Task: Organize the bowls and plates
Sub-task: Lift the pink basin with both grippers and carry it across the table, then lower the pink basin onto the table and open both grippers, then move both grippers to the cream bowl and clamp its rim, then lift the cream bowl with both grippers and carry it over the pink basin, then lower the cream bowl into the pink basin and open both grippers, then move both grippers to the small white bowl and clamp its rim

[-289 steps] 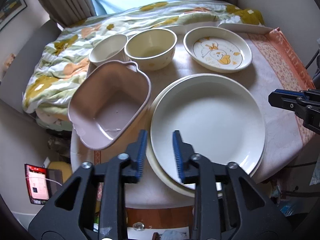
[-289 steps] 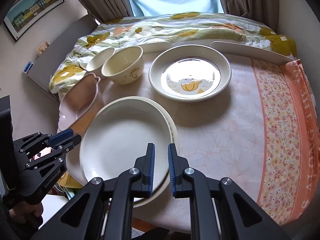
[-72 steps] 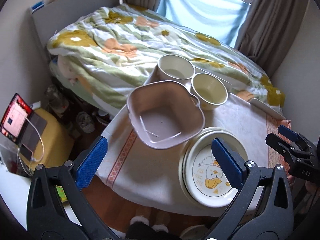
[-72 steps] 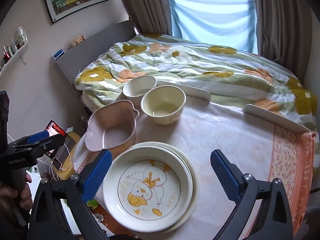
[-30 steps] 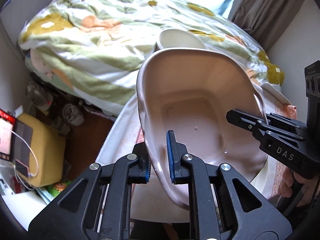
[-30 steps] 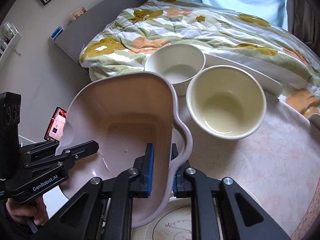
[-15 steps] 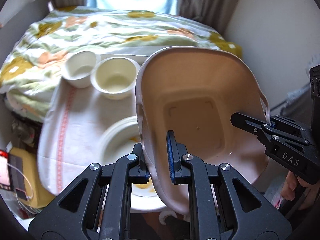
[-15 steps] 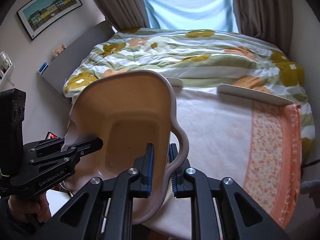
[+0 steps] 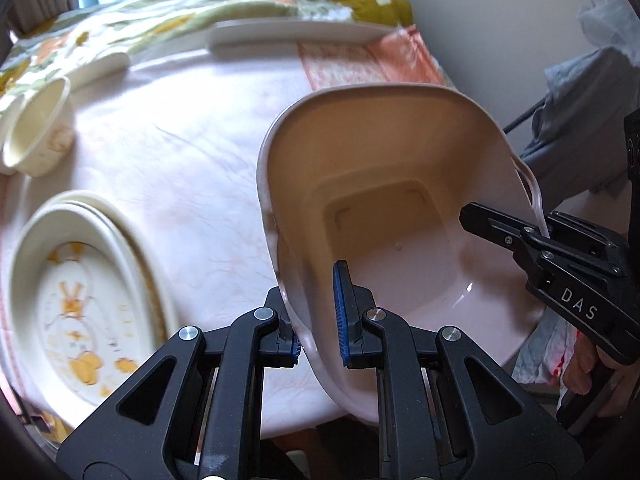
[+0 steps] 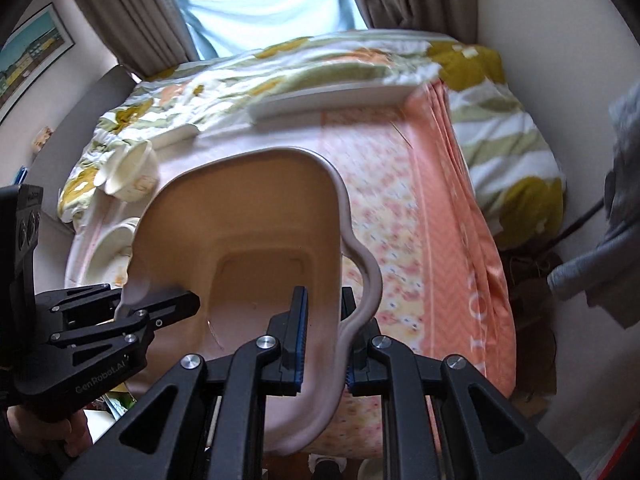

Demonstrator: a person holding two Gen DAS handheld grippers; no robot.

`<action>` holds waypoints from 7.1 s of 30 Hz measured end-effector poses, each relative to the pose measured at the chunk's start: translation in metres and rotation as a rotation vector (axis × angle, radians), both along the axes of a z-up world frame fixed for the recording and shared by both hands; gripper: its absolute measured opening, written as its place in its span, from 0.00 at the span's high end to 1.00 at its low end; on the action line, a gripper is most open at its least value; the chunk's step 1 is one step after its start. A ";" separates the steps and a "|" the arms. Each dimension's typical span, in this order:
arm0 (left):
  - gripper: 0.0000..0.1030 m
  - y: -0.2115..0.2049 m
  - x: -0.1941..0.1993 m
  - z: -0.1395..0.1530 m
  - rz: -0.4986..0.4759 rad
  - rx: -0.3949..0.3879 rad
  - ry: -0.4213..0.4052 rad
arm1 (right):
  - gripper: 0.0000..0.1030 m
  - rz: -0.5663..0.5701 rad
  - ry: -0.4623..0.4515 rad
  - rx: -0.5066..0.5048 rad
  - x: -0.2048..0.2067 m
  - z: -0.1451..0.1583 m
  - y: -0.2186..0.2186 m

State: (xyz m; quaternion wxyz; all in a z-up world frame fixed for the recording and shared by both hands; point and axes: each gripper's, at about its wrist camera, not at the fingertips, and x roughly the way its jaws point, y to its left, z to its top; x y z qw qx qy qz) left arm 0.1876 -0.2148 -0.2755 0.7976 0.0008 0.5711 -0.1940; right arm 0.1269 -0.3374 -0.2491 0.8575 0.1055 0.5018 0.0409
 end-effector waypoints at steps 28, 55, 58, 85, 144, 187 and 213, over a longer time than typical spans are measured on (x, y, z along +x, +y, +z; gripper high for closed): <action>0.14 -0.006 0.028 -0.013 0.050 0.035 -0.049 | 0.71 0.083 0.020 -0.037 -0.004 -0.046 -0.016; 0.01 0.231 0.007 0.197 0.412 0.080 -0.452 | 0.01 0.232 -0.308 -0.054 0.032 0.158 0.103; 0.01 0.271 0.028 0.189 0.415 0.061 -0.411 | 0.01 0.239 -0.264 0.046 0.068 0.152 0.132; 0.58 0.333 0.200 -0.024 0.372 -0.122 0.080 | 0.70 0.089 0.205 0.147 0.248 -0.031 0.250; 0.87 0.005 0.032 0.057 -0.035 -0.067 0.026 | 0.87 -0.158 0.013 0.149 0.005 0.050 -0.006; 0.87 -0.032 0.038 0.015 -0.205 0.178 0.013 | 0.87 -0.255 0.146 0.184 -0.003 -0.016 -0.025; 0.02 0.112 -0.009 0.155 0.245 0.069 -0.265 | 0.01 0.072 -0.164 0.143 0.018 0.100 0.041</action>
